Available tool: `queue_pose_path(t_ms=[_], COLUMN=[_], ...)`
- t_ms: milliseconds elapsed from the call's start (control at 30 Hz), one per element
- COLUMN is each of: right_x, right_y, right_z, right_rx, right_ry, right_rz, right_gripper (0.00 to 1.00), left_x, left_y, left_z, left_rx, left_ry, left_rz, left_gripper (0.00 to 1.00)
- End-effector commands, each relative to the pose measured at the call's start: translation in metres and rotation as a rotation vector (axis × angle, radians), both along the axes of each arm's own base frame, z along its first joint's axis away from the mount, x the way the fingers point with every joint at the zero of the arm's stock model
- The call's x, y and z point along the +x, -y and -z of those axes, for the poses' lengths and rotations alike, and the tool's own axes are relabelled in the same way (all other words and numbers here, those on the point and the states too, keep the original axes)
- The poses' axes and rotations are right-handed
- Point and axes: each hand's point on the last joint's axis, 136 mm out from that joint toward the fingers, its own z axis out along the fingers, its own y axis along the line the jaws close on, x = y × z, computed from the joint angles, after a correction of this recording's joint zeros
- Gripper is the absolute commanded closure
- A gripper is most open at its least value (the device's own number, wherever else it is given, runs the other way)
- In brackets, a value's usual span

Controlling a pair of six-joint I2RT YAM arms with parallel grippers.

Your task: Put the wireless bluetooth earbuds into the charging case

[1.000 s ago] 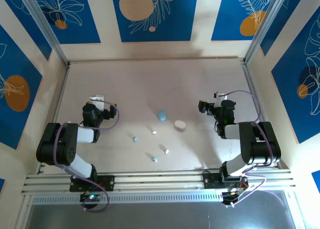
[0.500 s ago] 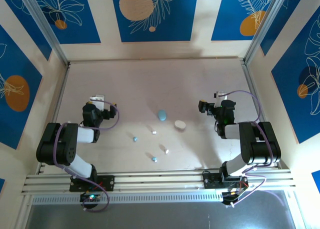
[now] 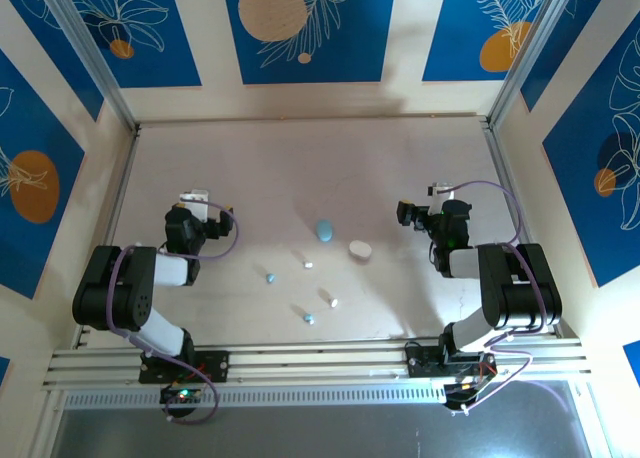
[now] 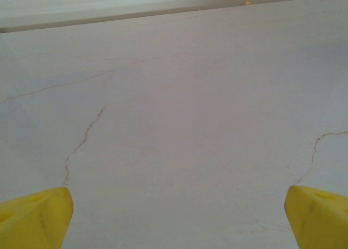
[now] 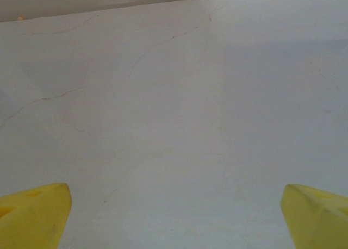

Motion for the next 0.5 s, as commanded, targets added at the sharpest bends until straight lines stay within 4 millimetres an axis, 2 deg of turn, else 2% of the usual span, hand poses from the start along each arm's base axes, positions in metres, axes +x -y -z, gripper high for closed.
queue_pose_path(t_ms=[0, 133, 300, 467], right_x=[0.007, 0.006, -0.004, -0.021], right_y=[-0.001, -0.001, -0.004, -0.021], right_z=[-0.010, -0.017, -0.047, -0.084], right_rx=[-0.006, -0.007, -0.007, 0.051], right_ry=[0.032, 0.039, 0.029, 0.032], right_rz=[-0.009, -0.008, -0.012, -0.047], right_gripper=[0.01, 0.01, 0.01, 0.01], left_x=[0.004, 0.001, -0.018, -0.031], left_y=[0.005, 0.002, -0.005, -0.002], left_z=[-0.005, -0.012, -0.058, -0.106], left_rx=[0.011, 0.012, 0.016, -0.130], left_ry=[0.017, 0.038, 0.113, 0.133], left_rz=[0.017, 0.001, -0.046, -0.073], left_gripper=[0.00, 0.00, 0.00, 0.00])
